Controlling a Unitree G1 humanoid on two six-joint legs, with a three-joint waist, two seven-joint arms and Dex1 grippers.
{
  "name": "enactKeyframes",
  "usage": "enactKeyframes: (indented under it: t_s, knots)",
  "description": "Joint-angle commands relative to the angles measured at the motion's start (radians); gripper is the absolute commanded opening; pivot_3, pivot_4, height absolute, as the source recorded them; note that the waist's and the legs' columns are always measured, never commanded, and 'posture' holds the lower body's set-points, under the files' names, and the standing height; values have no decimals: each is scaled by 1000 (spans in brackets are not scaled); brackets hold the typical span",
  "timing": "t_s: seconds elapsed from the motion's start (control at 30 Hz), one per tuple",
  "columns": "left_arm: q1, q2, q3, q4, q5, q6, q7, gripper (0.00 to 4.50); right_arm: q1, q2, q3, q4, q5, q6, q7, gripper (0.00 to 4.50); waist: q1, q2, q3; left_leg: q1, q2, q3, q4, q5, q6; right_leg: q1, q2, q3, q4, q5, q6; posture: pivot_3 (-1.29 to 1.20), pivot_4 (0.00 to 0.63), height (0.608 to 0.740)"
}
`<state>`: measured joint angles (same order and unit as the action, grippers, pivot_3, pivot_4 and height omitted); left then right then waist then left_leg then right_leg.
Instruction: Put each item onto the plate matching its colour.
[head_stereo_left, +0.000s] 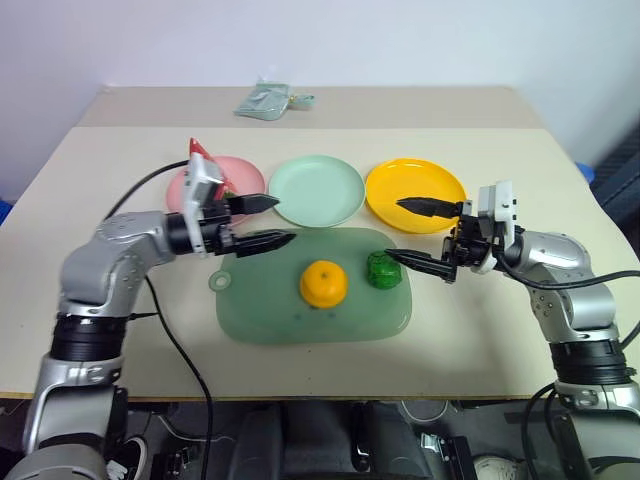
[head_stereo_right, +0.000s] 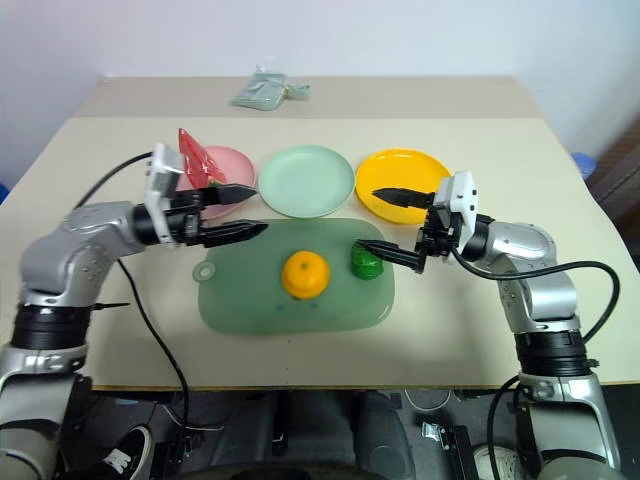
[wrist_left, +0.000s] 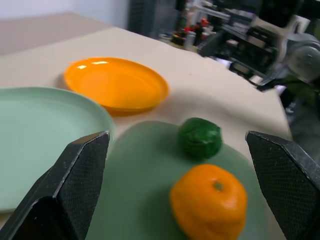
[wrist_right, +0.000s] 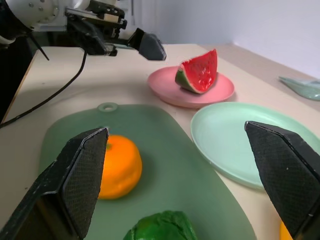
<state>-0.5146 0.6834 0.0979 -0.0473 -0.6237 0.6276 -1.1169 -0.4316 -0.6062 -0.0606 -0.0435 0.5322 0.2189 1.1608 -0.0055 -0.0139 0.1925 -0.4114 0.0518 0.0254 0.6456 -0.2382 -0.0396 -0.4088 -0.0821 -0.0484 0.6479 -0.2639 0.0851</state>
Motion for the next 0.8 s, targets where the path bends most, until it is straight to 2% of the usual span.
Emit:
enactKeyframes:
  t_s: [0.03,0.1,0.27,0.4,0.57,0.8]
  knots:
    - [93,37,38,-76,-4,-82,-64,4463,-28,32,47,-81,-9,37,-50,4500,-5,0,0,0,0,0,0,0,0,0,0,0,0,0,0,0,150,740]
    - [154,52,61,-111,-9,-116,-83,4463,-66,81,87,-110,-18,84,-116,4500,-6,0,0,0,0,0,0,0,0,0,0,0,0,0,0,0,150,740]
    - [243,66,106,-134,-10,-218,-128,4463,-124,114,182,-157,-89,190,-212,4500,0,0,0,0,0,0,0,0,0,0,0,0,1,0,-1,0,150,740]
    - [276,72,127,-131,-5,-275,-147,4463,-144,71,229,-179,-119,247,-192,4500,12,0,0,-1,0,1,1,0,0,0,-1,0,-1,0,-1,0,150,740]
    - [305,71,120,-129,13,-334,-152,4463,-208,12,356,-193,-168,378,-134,4500,12,0,0,-1,0,1,1,0,0,-1,-1,0,0,-2,-3,0,150,740]
    - [312,68,99,-160,8,-325,-137,4463,-241,48,422,-142,-213,436,-149,4500,14,0,0,-1,0,1,1,0,0,-1,-1,0,0,0,-1,0,150,740]
